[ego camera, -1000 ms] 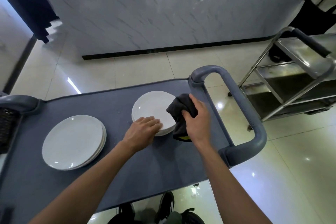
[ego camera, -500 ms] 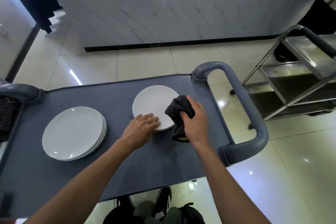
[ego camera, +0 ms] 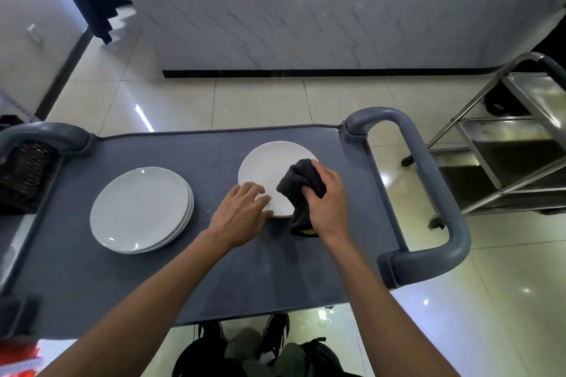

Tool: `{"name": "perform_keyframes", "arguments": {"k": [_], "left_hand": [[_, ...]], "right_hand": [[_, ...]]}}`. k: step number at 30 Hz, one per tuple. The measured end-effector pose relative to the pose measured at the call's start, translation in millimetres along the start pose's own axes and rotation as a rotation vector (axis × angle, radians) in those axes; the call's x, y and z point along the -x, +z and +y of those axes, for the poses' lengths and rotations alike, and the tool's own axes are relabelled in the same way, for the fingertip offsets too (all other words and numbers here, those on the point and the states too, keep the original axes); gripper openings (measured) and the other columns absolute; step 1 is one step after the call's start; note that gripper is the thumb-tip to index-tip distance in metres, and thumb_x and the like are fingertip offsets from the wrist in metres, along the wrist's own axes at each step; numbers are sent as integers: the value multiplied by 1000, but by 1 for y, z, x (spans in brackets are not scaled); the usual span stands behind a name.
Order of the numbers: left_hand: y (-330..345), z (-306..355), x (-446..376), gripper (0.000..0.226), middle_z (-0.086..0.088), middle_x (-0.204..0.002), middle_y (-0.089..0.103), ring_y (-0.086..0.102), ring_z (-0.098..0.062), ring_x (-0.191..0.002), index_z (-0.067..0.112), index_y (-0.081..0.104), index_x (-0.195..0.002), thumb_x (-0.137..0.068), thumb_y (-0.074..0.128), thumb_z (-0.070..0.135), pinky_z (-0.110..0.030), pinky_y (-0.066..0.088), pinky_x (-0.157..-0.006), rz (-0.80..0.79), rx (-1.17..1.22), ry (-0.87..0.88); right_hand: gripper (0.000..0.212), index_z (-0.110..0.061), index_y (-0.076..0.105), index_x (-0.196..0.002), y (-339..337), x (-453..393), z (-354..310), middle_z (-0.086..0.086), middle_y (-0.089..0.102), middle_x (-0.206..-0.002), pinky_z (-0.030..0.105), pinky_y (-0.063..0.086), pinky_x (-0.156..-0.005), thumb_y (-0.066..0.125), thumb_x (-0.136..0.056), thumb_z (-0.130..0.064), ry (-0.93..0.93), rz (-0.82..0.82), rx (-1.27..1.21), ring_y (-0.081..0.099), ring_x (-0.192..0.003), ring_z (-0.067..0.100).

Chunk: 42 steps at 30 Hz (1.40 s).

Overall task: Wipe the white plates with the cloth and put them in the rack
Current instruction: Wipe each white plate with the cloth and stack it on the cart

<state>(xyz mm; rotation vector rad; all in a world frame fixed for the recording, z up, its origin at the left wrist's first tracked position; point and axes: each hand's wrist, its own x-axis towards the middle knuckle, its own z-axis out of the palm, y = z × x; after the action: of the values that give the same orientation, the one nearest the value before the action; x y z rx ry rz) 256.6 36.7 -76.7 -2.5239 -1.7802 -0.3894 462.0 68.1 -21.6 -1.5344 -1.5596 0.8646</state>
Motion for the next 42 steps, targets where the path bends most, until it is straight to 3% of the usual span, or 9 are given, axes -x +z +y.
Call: {"name": "perform_keyframes", "arguments": {"k": [4,9,21,31,36,42], "left_hand": [[-13,-11,12,30,-5,-120,66,60,-29,-111,16,69,-114,-89,69,32,-44,52,-89,-4,-9,-69],[-26,-36,35,25,0,-117,67,62,-28,-106,18,70,-111,-88,68,27,-41,52,-82,1,-9,-184],[-56,-130,117,31,-4,-119,70,63,-33,-109,16,71,-118,-88,72,23,-44,52,-80,13,32,-605],[-68,-197,162,54,-7,-134,57,49,-30,-125,13,57,-137,-91,67,39,-45,45,-100,-23,176,-1013],[-62,-214,164,59,-8,-135,51,44,-30,-126,14,52,-138,-92,64,47,-45,43,-102,-123,237,-1081],[-52,-223,167,54,-9,-126,50,46,-31,-119,12,54,-130,-86,71,40,-44,44,-97,-128,303,-1105]], "right_hand": [[56,-23,57,-141,19,-4,-10,-10,56,-130,6,36,-100,67,-89,-4,-26,-53,-15,50,-114,-4],[57,-22,58,-141,50,-4,-28,-4,58,-130,-3,27,-96,67,-88,-4,-81,-126,-14,46,-110,-9],[57,-21,58,-141,148,12,-85,-3,60,-128,-2,30,-95,71,-87,-4,-218,-309,0,50,-109,-3],[56,-25,59,-139,213,38,-110,-8,58,-128,0,32,-94,68,-88,-4,-171,-425,-1,54,-111,-4],[57,-24,60,-138,230,47,-112,-8,58,-123,-1,32,-91,67,-87,0,-162,-454,14,50,-106,-20],[57,-25,59,-140,247,50,-111,-9,57,-125,-1,32,-91,66,-89,-1,-155,-484,45,51,-105,-10]]}}
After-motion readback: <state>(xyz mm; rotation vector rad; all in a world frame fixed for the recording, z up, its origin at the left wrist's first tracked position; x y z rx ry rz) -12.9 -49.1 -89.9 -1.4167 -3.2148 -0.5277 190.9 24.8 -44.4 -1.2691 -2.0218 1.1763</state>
